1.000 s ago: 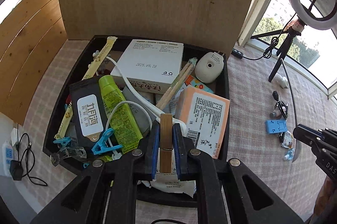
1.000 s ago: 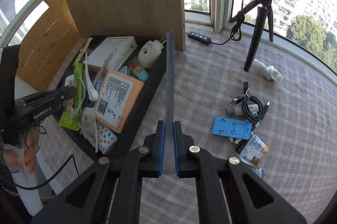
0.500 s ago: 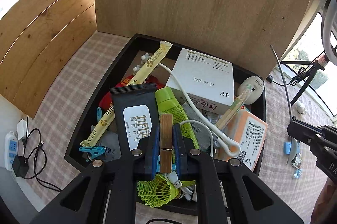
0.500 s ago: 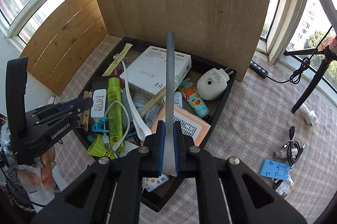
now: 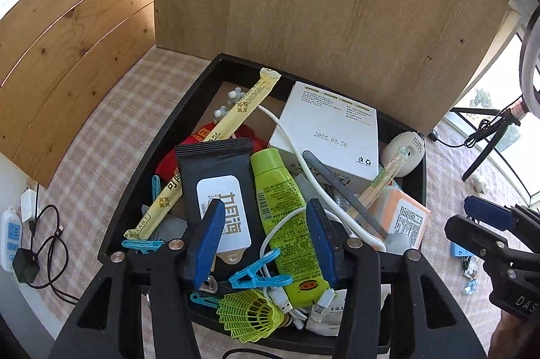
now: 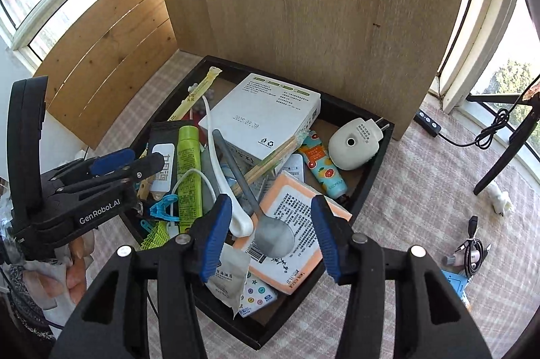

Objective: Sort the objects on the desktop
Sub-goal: 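Carry the wooden clothespin and spoon into the black bin and release both, then grasp the blue phone stand with the left gripper while the right gripper grasps the blue eye-drop bottle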

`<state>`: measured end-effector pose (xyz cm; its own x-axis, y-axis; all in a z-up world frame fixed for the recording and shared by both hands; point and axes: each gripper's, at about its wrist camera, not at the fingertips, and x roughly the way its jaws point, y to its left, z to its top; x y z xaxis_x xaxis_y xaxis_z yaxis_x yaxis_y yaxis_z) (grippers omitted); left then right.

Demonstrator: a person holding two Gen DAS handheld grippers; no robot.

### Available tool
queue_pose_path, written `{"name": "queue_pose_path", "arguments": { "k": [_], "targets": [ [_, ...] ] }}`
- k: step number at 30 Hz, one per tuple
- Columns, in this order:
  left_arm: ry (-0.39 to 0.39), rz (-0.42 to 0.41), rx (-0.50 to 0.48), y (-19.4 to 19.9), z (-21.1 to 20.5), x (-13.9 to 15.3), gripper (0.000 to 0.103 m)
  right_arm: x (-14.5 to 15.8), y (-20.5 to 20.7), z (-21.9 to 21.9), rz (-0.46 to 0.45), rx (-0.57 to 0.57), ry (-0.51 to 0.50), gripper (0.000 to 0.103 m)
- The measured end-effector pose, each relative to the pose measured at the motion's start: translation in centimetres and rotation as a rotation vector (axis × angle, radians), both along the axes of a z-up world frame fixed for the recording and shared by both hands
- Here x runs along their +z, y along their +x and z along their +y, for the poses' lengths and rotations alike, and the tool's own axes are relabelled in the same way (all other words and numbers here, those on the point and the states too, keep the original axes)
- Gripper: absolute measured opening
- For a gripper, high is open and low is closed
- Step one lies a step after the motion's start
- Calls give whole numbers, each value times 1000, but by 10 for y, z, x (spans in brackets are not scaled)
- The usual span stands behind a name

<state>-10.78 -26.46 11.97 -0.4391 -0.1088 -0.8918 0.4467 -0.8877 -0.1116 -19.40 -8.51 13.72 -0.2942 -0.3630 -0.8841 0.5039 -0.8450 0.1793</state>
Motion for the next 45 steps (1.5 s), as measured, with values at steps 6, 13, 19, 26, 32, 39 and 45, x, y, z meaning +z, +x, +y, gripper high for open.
{"name": "queue_pose_path", "arguments": {
  "k": [6,13,19,26,32,39,45],
  "targets": [
    [4,0,-67,-6,31,2,43,-3,1,52,51,-81,24,51],
    [11,-11,-192,-19,93,-7,43,-1,2,144,103,-223,72,51],
    [14,-30,-330,-39,157,-15,43,-14,19,228,154,-332,77,57],
    [-27,-50,-594,-56,239,-26,43,-49,42,296,129,-357,141,71],
    [-64,-78,-837,-73,297,-39,45,-75,63,317,54,-296,164,71],
    [-139,-152,-1075,-94,349,-67,49,-93,74,304,33,-115,181,71],
    [-130,-194,-1125,-116,364,-87,50,-103,67,297,11,-18,171,71]
  ]
}}
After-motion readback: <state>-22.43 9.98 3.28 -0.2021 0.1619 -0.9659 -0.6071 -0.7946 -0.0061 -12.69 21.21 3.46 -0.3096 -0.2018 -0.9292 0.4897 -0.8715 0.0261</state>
